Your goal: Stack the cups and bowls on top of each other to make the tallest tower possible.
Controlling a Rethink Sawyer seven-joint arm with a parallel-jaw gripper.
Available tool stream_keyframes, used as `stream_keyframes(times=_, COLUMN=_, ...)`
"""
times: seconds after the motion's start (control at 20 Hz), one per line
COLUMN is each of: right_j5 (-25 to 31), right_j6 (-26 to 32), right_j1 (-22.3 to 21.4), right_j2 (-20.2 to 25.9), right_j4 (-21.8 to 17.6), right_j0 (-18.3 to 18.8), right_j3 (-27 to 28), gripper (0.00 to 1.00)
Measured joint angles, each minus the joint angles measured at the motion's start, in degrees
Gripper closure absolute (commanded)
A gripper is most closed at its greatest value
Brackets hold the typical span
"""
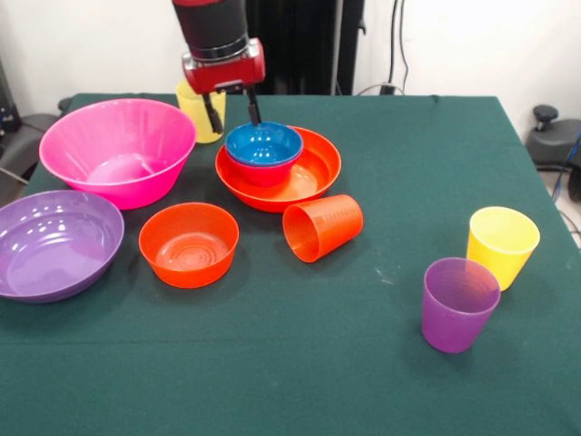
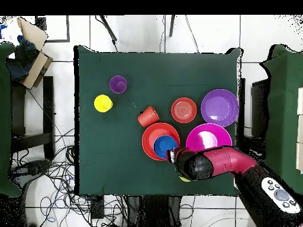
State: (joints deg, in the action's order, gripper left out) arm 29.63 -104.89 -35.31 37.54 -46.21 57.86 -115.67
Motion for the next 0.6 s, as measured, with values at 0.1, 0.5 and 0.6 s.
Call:
stream_keyframes(times=0.1, right_j5=0.0, right_j6=0.0, right_j1=-0.6, right_j2=0.0, right_j4=0.0, right_j0=0.2, right_j3=0.0, gripper=0.0)
stream_keyframes(times=0.5, right_j5=0.0, right_j6=0.0, right_j1=-2.1, right_j2=0.1, right_j4=0.0, right_j0=0.5, right_j3=0.0, gripper=0.0)
stream_keyframes(times=0.6, right_j5=0.0, right_j6=0.0, right_j1=-1.8, right_j2=0.1, right_j4=0.0, right_j0=0.5, right_j3=0.0, gripper=0.0)
